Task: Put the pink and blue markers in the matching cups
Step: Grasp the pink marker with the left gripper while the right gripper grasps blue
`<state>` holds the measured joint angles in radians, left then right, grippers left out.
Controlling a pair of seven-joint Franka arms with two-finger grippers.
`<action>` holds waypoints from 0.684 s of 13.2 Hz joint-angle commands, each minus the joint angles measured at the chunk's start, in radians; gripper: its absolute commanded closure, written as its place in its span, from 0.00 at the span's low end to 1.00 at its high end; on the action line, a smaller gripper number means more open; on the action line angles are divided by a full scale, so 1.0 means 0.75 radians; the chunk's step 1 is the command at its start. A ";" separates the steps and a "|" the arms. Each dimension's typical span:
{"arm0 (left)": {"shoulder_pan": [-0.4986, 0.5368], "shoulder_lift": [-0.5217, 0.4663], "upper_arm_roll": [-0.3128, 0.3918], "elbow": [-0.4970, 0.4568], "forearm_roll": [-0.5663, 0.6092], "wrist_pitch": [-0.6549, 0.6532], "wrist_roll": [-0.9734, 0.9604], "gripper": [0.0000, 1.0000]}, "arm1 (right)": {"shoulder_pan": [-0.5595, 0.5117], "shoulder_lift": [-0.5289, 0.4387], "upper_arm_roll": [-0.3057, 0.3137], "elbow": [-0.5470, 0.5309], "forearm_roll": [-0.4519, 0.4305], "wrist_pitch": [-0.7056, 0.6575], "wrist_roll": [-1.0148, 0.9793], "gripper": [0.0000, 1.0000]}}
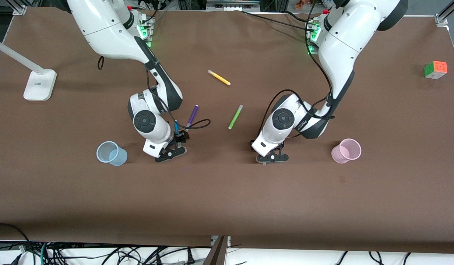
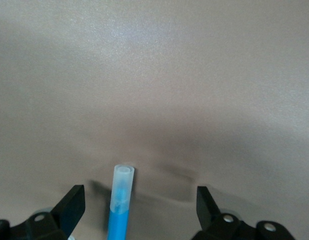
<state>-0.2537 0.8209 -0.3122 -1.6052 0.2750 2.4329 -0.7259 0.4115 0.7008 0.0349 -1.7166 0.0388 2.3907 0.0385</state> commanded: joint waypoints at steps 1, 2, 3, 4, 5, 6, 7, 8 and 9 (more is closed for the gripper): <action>-0.022 0.022 0.028 0.021 0.040 0.000 -0.030 0.73 | 0.018 -0.051 -0.012 -0.063 -0.023 0.024 0.006 0.16; -0.018 0.018 0.028 0.021 0.042 0.000 -0.030 0.73 | 0.028 -0.049 -0.014 -0.063 -0.037 0.024 0.006 0.21; -0.014 0.014 0.028 0.021 0.044 0.000 -0.030 0.74 | 0.030 -0.047 -0.014 -0.063 -0.048 0.024 0.006 0.21; -0.007 0.010 0.028 0.021 0.044 0.000 -0.028 0.76 | 0.030 -0.047 -0.012 -0.063 -0.048 0.024 0.008 0.21; 0.003 0.002 0.028 0.021 0.044 -0.004 -0.022 0.78 | 0.030 -0.047 -0.012 -0.063 -0.048 0.024 0.010 0.21; 0.007 -0.021 0.026 0.019 0.044 -0.016 -0.018 0.81 | 0.038 -0.045 -0.012 -0.063 -0.048 0.024 0.032 0.21; 0.019 -0.041 0.026 0.019 0.042 -0.024 -0.018 0.86 | 0.052 -0.043 -0.012 -0.063 -0.050 0.024 0.065 0.20; 0.023 -0.070 0.022 0.015 0.042 -0.041 -0.020 0.88 | 0.065 -0.041 -0.014 -0.063 -0.050 0.024 0.077 0.20; 0.023 -0.100 0.022 0.019 0.038 -0.102 -0.020 0.89 | 0.063 -0.041 -0.016 -0.063 -0.060 0.024 0.077 0.20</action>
<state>-0.2385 0.8057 -0.2977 -1.5869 0.2750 2.4245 -0.7262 0.4389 0.6949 0.0348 -1.7294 0.0161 2.3907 0.0639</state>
